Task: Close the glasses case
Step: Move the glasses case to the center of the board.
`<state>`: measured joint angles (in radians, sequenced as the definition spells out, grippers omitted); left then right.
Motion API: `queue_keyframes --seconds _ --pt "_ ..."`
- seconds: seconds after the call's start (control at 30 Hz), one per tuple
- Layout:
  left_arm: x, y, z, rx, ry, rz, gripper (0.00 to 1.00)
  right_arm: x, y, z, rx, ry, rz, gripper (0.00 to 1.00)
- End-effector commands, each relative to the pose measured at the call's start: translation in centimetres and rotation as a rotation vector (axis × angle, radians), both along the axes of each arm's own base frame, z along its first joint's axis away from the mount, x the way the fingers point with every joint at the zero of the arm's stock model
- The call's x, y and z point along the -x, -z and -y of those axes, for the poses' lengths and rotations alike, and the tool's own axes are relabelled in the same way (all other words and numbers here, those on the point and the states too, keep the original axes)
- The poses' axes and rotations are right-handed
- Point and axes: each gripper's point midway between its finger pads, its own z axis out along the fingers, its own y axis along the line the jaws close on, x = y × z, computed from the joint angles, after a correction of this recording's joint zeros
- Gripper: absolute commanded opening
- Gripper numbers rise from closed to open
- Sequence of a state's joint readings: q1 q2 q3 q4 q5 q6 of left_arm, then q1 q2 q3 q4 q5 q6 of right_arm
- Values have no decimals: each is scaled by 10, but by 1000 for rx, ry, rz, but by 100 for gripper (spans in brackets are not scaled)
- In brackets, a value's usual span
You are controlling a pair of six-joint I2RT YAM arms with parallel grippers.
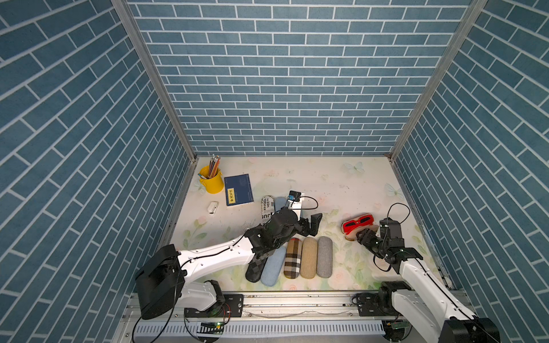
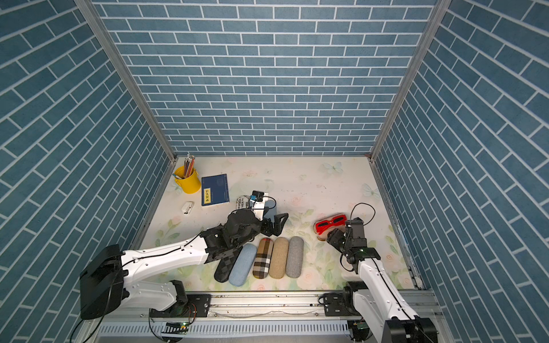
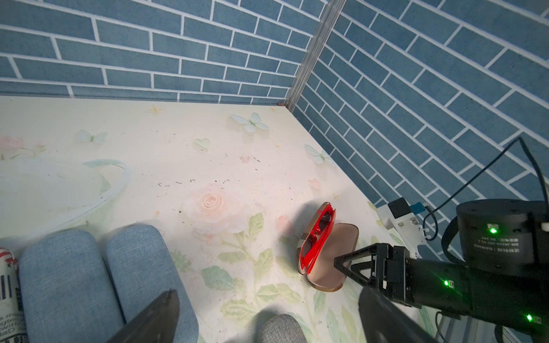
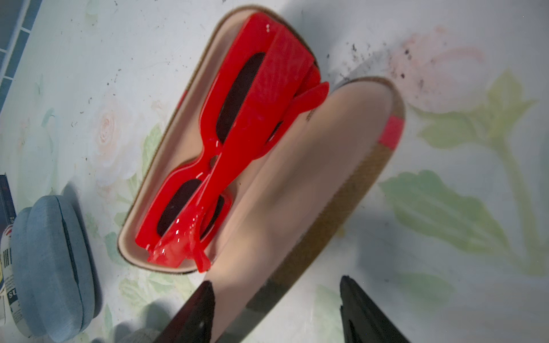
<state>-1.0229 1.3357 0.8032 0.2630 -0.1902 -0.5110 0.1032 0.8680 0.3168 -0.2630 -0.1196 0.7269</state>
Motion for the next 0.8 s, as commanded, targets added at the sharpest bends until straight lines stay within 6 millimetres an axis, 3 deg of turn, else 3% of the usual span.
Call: queue_keyframes --seconds 0.0,0.27,0.43,0.77 --pt "-3 5 -8 -34 -19 -5 100 -10 -2 4 31 -10 27 58" --pt "-12 12 -19 -49 -49 -23 100 -22 2 -2 63 -105 29 36" --pt "-20 20 -25 -51 -59 -51 100 -33 -5 -9 67 -169 53 31" --pt "-33 31 -47 -35 -107 -92 100 -46 -10 -34 17 -244 74 29"
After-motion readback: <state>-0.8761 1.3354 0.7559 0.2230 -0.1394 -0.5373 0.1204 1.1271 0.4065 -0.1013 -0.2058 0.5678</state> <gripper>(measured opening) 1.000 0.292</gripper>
